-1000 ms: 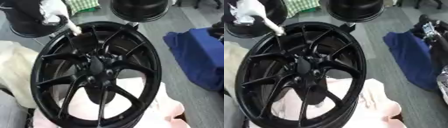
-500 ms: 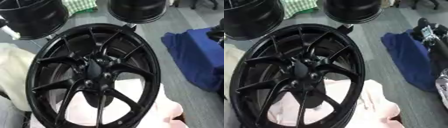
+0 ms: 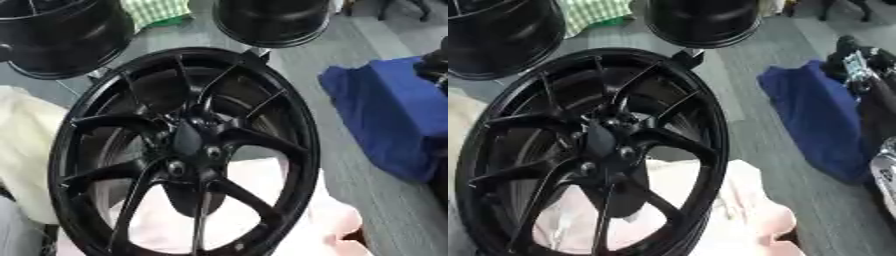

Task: Pull the pin out of the wheel hub.

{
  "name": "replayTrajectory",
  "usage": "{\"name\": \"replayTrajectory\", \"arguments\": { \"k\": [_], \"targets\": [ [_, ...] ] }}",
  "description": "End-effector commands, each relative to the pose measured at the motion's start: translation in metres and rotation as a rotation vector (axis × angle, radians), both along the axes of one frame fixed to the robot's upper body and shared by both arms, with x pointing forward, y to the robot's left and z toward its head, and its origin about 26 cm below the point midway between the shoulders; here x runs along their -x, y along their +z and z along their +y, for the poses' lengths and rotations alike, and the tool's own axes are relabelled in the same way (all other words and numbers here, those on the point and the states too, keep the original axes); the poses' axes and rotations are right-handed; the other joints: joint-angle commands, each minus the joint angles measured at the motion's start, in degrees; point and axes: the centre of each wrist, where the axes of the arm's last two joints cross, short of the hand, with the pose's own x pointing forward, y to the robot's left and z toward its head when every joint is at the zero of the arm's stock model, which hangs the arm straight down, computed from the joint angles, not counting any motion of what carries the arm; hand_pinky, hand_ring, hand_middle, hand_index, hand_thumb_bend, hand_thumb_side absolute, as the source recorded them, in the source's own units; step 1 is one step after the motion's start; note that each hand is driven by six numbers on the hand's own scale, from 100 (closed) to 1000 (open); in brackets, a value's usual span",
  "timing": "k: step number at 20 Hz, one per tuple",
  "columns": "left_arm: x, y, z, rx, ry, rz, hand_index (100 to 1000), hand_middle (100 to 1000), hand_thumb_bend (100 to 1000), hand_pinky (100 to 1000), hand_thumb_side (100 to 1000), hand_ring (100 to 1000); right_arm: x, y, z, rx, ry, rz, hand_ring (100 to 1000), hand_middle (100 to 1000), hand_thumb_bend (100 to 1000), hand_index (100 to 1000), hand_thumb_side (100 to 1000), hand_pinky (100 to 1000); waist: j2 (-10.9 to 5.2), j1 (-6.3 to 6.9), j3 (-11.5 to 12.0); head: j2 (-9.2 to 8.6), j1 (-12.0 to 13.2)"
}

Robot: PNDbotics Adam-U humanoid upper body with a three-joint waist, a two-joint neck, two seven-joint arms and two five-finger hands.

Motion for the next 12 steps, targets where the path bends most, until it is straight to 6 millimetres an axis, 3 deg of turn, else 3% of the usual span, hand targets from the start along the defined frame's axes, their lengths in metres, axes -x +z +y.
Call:
{"name": "replayTrajectory", "arguments": {
  "k": [1, 6, 8, 12],
  "targets": [
    [0.01, 0.022, 0.008, 0.031, 0.027, -0.085, 821, 784, 558, 922, 705, 822, 0.002, 0.009, 0.0, 0.022, 0.004, -0.033, 672, 582, 304, 561, 466, 816, -0.64, -0.28, 0.2, -0.07, -0.3],
    [0.02, 0.031, -0.002, 0.205, -0.073, -0.221, 762, 695, 261, 910, 720, 736, 0.001, 0.011, -0.001, 0.03, 0.009, -0.047, 671, 581, 301, 561, 463, 816, -0.5, -0.57, 0.4, -0.06, -0.5],
    [0.027, 0.033, -0.011, 0.299, -0.151, -0.295, 750, 671, 194, 912, 713, 714, 0.001, 0.013, -0.001, 0.035, 0.012, -0.058, 670, 581, 302, 561, 461, 815, -0.39, -0.64, 0.5, -0.11, -0.5],
    [0.044, 0.026, -0.03, 0.509, -0.262, -0.415, 737, 644, 179, 913, 688, 687, 0.0, 0.015, -0.002, 0.041, 0.017, -0.076, 669, 580, 303, 561, 459, 814, -0.04, -0.82, 0.6, -0.39, -0.8]
  ]
}}
